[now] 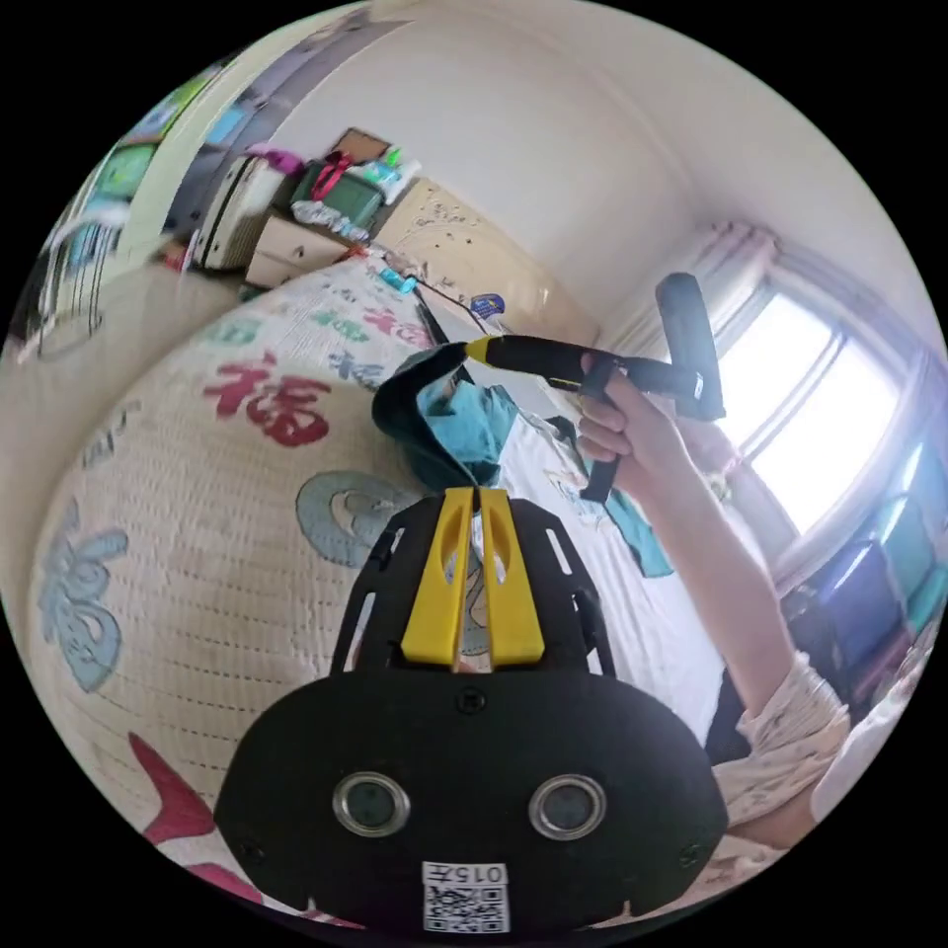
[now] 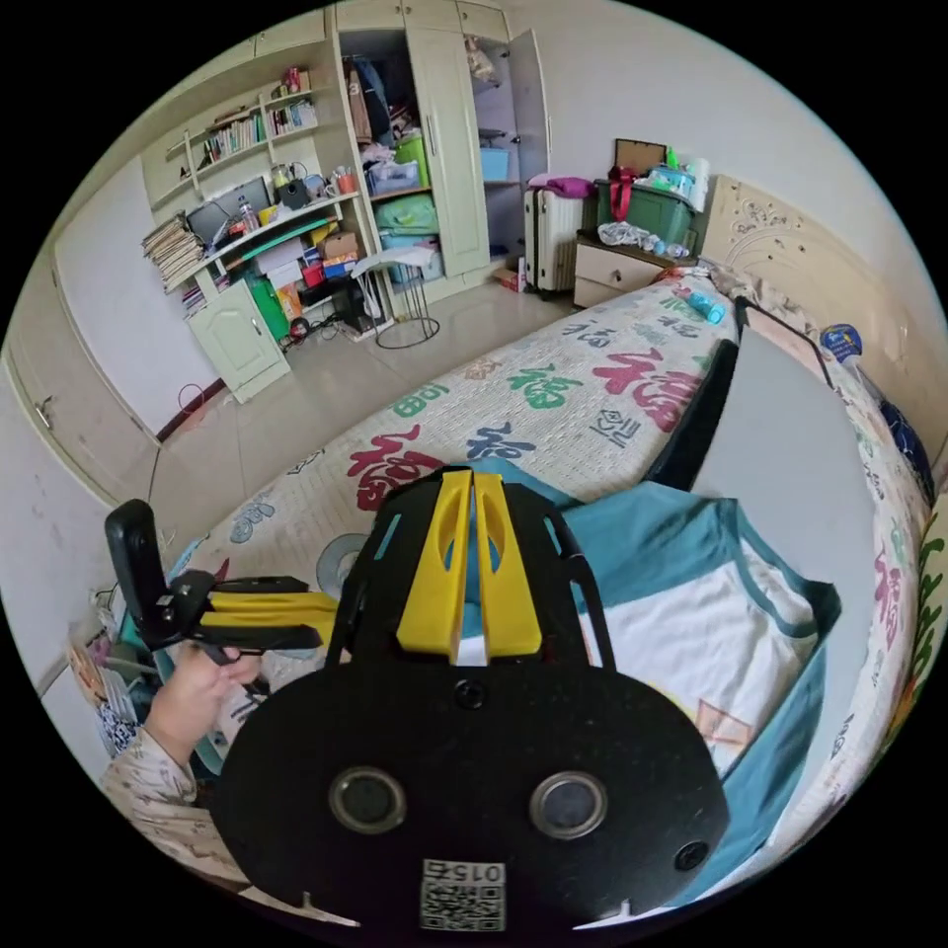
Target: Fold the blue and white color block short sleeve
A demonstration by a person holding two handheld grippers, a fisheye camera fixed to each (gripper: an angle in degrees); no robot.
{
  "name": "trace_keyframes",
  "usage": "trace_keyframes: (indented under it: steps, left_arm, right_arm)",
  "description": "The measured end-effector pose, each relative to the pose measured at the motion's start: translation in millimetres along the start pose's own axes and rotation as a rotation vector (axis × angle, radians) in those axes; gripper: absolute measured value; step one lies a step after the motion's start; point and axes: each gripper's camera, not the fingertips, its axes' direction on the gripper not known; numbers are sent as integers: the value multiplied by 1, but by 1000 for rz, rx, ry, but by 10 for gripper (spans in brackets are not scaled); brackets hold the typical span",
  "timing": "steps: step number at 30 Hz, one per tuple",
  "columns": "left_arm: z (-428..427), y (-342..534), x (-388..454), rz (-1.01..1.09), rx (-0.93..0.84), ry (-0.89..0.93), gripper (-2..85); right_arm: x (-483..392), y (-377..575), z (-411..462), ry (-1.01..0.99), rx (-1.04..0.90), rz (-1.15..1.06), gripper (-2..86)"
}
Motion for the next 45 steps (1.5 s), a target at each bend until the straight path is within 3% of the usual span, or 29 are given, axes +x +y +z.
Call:
trace_keyframes:
  steps: [2, 7, 14, 19, 24, 30, 34, 38, 45]
  left_arm:
    - [21, -73, 95, 212, -89, -46, -3]
    - [102, -193, 272, 616, -340, 61, 3]
    - [195, -212, 408, 948, -419, 38, 4]
    - [231, -270, 448, 943, -490, 153, 3]
    - [244, -317, 485, 970, -466, 141, 14]
    - [254, -376, 502, 970, -368, 68, 81]
    - [268, -404, 515, 978, -357, 114, 100]
    - [280, -426, 521, 986, -376, 127, 104]
    - [307, -460, 497, 942, -425, 96, 76]
  right_arm:
    - [34, 17, -33, 28, 52, 58, -10]
    - [98, 79, -89, -30, 126, 121, -10]
    - [137, 203, -107, -15, 40, 130, -10]
    - [132, 246, -119, 138, -11, 59, -10]
    - [140, 264, -132, 42, -26, 40, -10]
    - [147, 275, -131, 133, 2, 36, -1]
    - [144, 279, -124, 70, 13, -35, 68]
    - [131, 269, -103, 43, -81, -119, 119]
    - [135, 276, -80, 194, -188, -140, 101]
